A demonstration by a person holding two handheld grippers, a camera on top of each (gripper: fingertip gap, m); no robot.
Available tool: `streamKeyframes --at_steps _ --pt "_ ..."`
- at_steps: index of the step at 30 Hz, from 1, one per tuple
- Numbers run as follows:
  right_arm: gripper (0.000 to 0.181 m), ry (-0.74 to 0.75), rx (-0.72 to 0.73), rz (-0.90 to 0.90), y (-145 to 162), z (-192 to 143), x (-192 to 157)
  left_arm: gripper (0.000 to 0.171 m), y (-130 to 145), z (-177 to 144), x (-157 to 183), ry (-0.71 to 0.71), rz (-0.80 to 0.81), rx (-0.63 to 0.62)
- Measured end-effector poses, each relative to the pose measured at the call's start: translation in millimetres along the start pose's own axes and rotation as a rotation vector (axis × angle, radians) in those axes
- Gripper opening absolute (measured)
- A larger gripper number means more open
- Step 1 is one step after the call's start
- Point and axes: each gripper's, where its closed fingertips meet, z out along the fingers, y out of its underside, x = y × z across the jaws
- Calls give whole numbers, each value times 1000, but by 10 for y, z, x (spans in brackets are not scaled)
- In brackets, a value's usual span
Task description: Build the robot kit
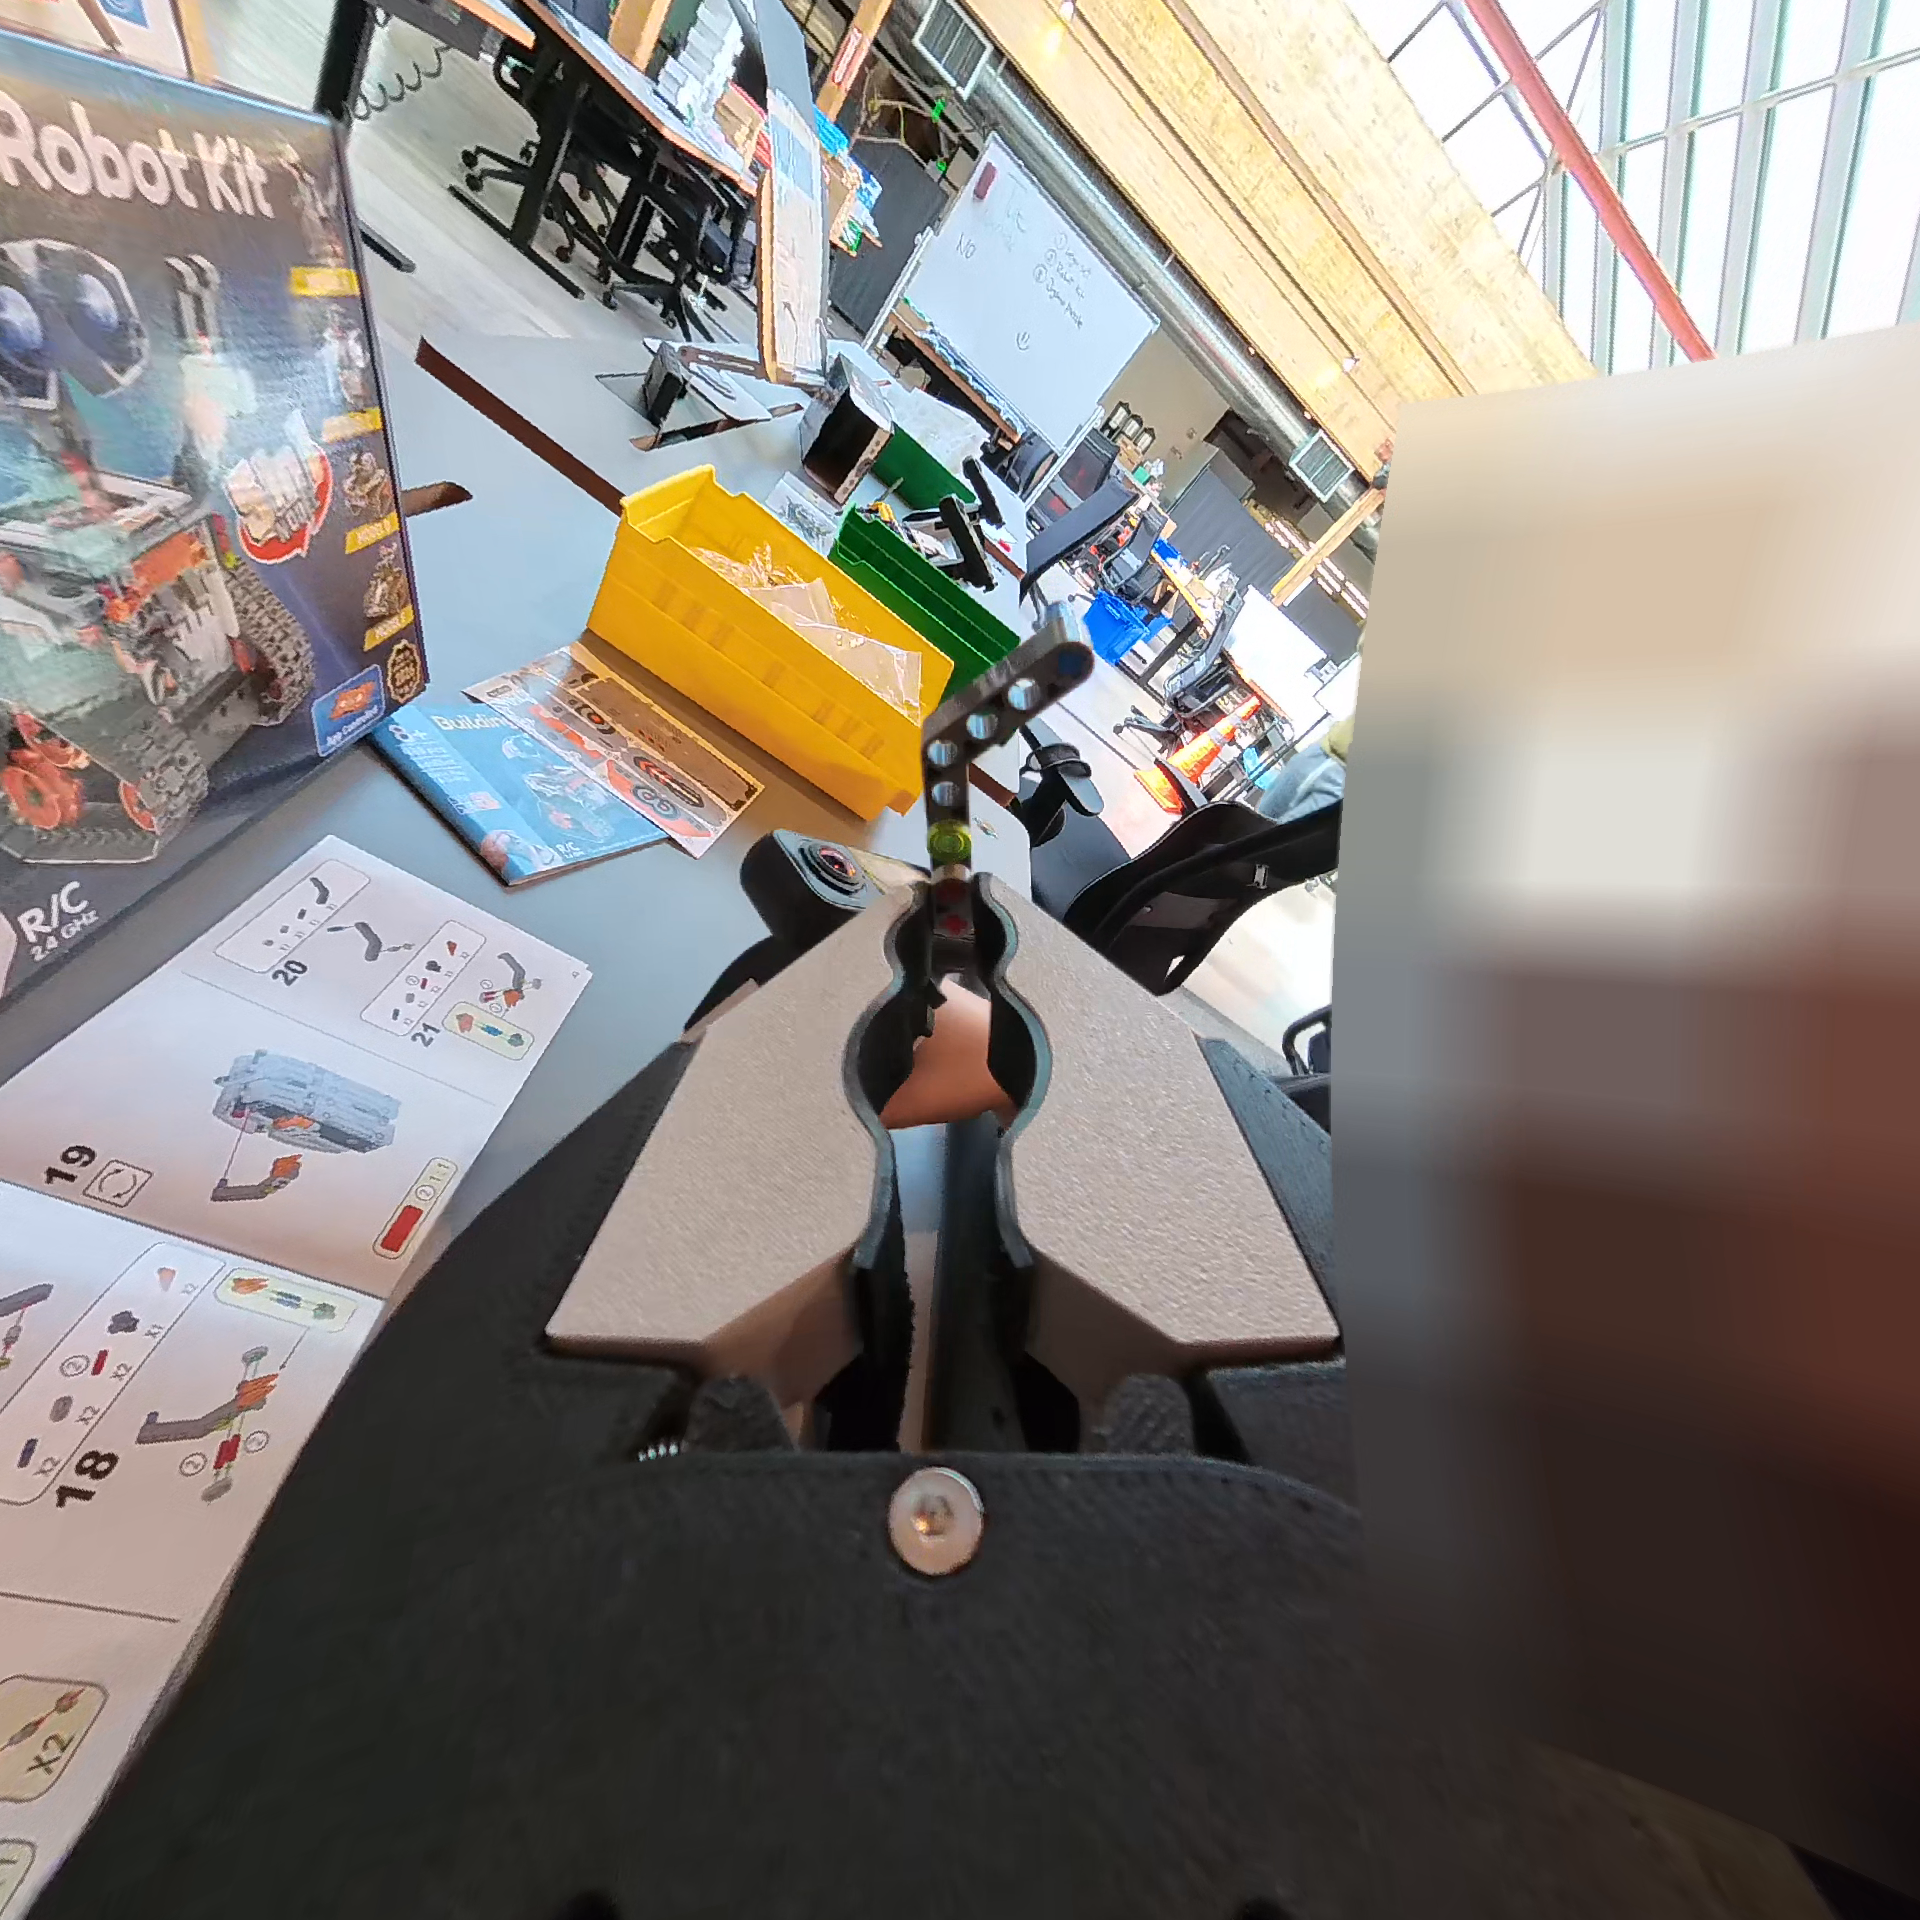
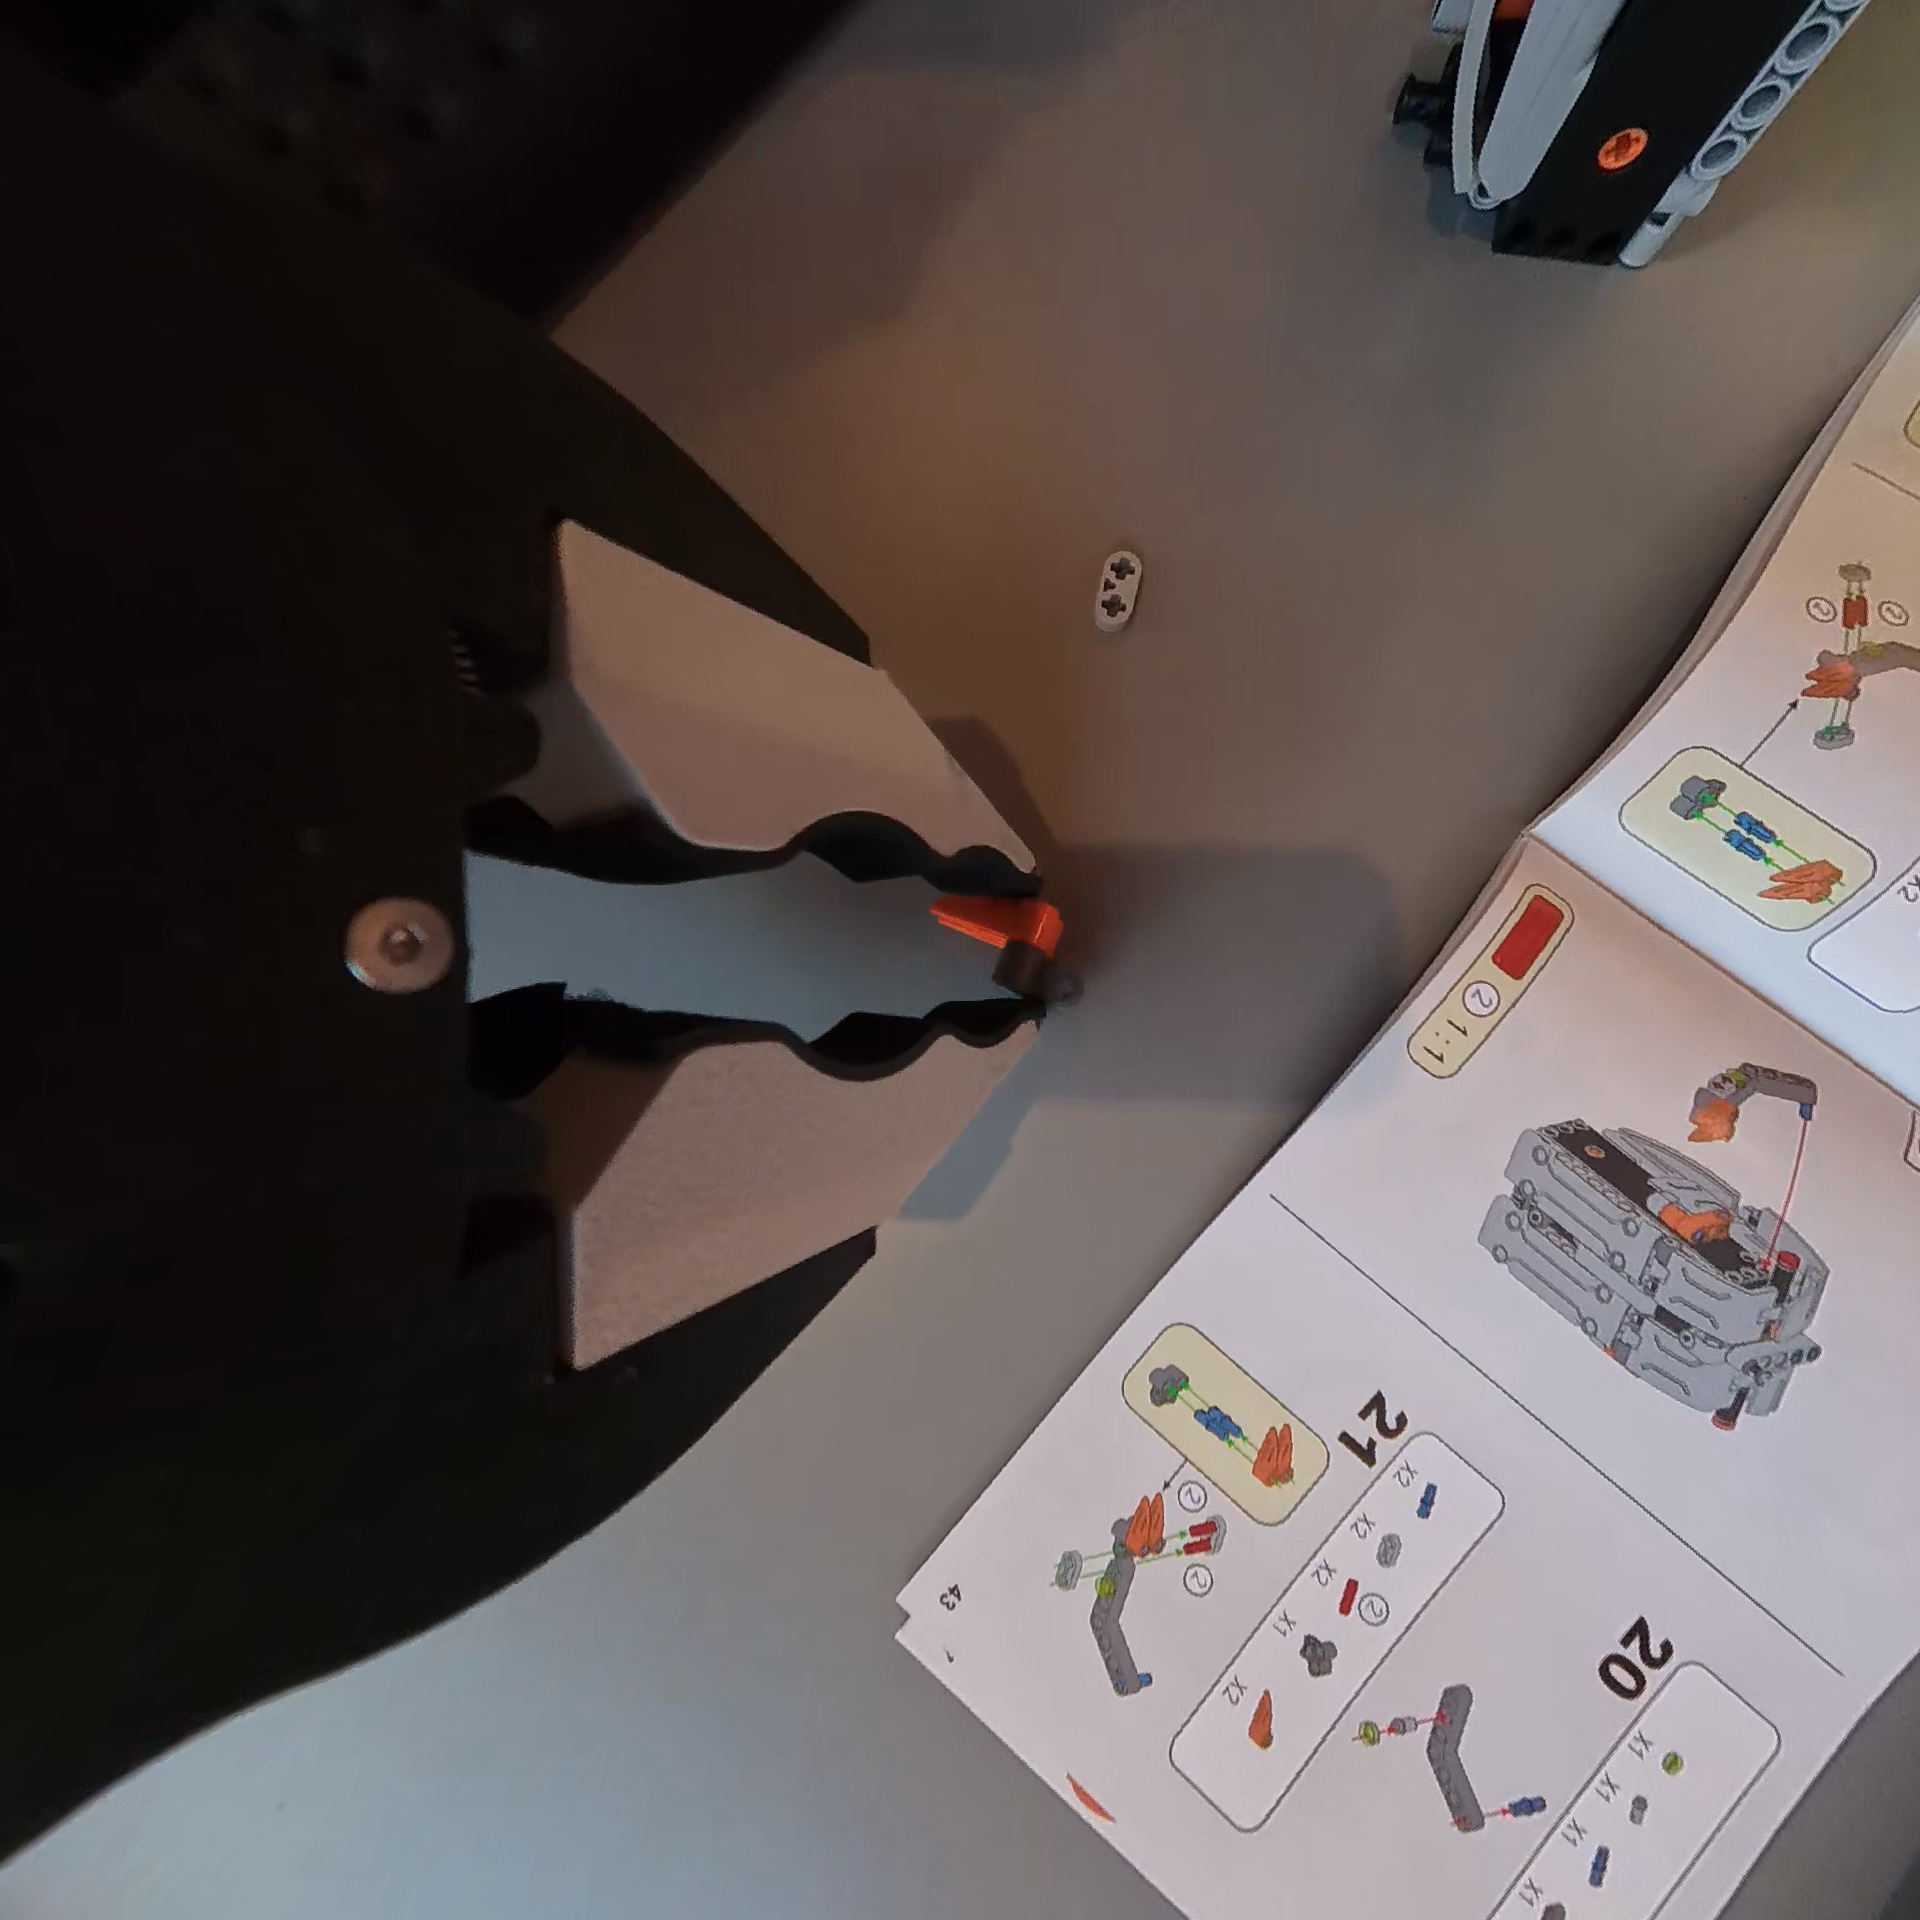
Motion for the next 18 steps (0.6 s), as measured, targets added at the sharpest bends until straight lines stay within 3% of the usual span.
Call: streamKeyframes --at_steps 13,18 --pt "18 -49 22 -79 -25 24 -2 5 186 265 87 36 -5 -78" --pt "18 -181 222 -44 -200 -144 -44 5 233 383 104 103 -29 -87"
